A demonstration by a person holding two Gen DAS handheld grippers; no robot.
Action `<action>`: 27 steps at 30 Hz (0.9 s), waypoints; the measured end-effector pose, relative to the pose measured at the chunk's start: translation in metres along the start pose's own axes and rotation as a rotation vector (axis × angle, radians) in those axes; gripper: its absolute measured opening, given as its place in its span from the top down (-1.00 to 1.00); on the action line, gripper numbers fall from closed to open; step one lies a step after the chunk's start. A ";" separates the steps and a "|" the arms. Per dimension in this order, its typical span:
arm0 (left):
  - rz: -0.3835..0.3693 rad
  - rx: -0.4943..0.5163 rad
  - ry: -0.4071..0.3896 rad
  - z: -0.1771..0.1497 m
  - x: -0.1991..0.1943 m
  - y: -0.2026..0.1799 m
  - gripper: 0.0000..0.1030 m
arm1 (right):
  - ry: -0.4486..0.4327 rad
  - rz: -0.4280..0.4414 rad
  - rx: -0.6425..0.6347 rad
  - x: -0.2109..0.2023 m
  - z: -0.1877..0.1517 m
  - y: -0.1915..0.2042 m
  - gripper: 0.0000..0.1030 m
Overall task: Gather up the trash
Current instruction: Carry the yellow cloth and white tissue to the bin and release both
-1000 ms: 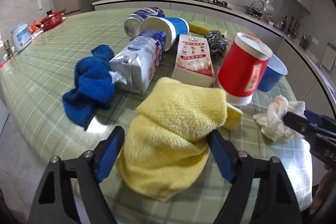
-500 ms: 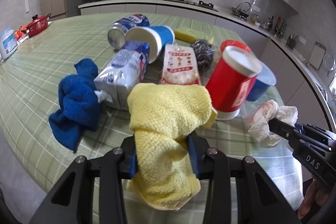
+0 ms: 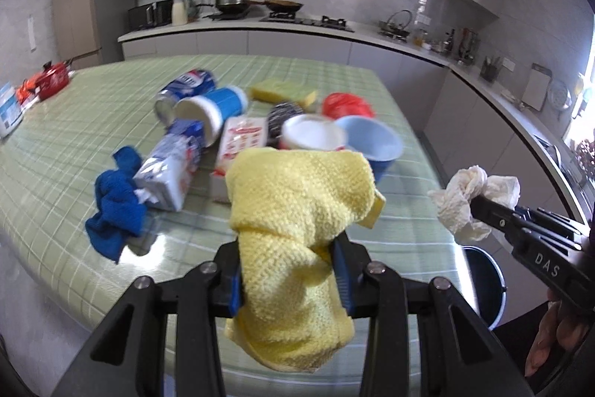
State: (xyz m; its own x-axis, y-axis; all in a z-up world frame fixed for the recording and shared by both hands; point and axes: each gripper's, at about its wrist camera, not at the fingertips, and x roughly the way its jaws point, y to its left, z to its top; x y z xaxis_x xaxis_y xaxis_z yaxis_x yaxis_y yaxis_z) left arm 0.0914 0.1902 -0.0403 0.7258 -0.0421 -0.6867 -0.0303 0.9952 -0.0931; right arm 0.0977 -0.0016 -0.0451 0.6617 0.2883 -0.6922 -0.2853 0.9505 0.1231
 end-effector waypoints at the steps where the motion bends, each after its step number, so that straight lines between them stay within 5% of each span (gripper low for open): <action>1: -0.006 0.007 -0.002 0.002 -0.001 -0.005 0.22 | -0.005 -0.006 0.007 -0.005 0.000 -0.005 0.75; 27: -0.244 0.255 0.016 -0.011 0.004 -0.194 0.22 | -0.075 -0.234 0.230 -0.116 -0.053 -0.183 0.75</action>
State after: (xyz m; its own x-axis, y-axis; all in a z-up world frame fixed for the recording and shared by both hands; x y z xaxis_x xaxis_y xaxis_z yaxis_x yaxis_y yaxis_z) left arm 0.0930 -0.0035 -0.0331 0.6794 -0.2803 -0.6781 0.3162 0.9458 -0.0742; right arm 0.0364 -0.2150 -0.0251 0.7422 0.0588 -0.6676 0.0388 0.9907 0.1305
